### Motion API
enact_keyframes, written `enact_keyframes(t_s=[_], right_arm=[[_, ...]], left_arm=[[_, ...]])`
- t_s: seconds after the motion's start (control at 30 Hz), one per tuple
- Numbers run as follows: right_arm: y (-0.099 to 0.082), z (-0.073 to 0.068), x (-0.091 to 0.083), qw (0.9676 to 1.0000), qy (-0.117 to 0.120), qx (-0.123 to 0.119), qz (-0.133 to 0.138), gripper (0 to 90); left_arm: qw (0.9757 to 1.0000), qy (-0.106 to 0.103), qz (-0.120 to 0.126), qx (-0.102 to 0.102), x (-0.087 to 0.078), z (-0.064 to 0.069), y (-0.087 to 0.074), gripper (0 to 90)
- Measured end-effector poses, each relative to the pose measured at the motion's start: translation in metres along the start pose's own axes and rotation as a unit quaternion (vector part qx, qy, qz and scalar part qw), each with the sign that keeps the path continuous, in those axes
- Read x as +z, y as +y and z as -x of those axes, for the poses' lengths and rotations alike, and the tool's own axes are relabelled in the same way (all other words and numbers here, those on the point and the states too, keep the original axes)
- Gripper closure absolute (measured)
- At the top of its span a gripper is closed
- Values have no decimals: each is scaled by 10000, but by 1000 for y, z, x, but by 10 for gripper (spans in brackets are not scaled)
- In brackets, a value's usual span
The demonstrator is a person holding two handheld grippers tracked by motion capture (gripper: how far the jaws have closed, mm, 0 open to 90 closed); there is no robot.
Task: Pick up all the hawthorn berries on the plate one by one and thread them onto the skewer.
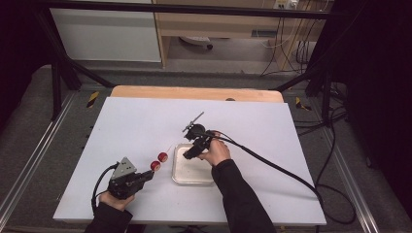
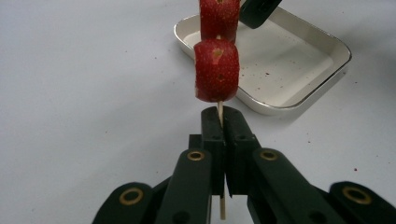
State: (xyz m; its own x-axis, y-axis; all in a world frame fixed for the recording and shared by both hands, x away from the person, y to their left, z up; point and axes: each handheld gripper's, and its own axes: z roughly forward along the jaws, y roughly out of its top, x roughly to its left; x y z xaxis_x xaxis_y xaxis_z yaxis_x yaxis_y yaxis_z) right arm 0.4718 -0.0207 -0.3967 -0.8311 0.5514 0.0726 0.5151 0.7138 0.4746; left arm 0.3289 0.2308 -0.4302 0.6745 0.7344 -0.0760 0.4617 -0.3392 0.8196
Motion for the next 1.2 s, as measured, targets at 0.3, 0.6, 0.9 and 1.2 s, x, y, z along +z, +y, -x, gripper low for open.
enact_keyframes(t_s=[0.3,0.6,0.9,1.2], right_arm=[[8,7,21,9993,128,30,-347,509],[9,13,27,9987,284,172,-394,600],[9,14,25,9979,290,419,-405,610],[3,2,-4,9965,342,760,81,611]], left_arm=[[10000,0,-10,6,0,0,0,881],[10000,-12,-18,1,1,0,0,881],[10000,-12,-18,23,1,0,0,881],[10000,10,38,27,-1,2,0,881]])
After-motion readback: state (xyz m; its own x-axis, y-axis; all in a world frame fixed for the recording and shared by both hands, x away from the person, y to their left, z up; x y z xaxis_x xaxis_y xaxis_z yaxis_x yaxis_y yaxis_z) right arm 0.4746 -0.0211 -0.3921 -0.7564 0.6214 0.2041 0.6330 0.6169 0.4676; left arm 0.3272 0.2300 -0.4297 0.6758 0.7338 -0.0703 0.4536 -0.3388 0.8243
